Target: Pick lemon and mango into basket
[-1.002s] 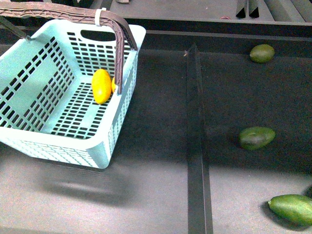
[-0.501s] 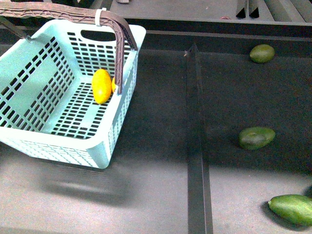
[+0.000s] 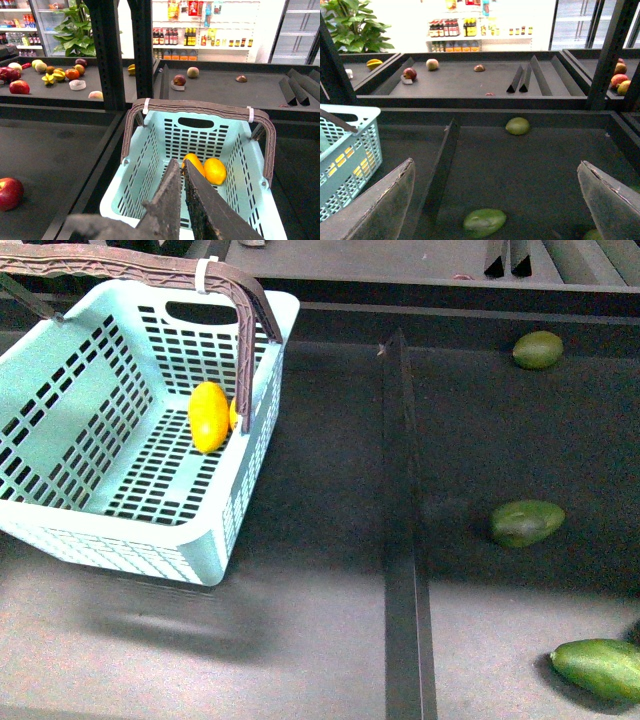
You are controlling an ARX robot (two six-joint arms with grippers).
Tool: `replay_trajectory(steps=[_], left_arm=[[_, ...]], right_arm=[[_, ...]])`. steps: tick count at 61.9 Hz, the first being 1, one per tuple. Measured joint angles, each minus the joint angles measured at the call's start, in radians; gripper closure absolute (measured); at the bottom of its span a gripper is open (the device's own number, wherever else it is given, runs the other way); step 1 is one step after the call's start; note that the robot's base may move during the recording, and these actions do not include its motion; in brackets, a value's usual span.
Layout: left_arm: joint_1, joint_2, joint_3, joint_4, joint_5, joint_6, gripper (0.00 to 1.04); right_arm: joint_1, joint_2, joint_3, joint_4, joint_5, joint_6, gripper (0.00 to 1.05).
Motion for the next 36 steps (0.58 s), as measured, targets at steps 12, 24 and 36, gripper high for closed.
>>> replay_trajectory(steps=[12, 24, 36], left_arm=[[0.000, 0.000, 0.000, 0.000, 0.000, 0.000, 0.59], [0.000, 0.000, 0.000, 0.000, 0.000, 0.000, 0.16], [0.000, 0.000, 0.000, 0.000, 0.000, 0.002, 0.07]], right_arm=[[0.000, 0.000, 0.000, 0.000, 0.000, 0.000, 0.09], [0.000, 0.000, 0.000, 0.000, 0.000, 0.000, 0.09], [0.000, 0.000, 0.000, 0.000, 0.000, 0.000, 0.09]])
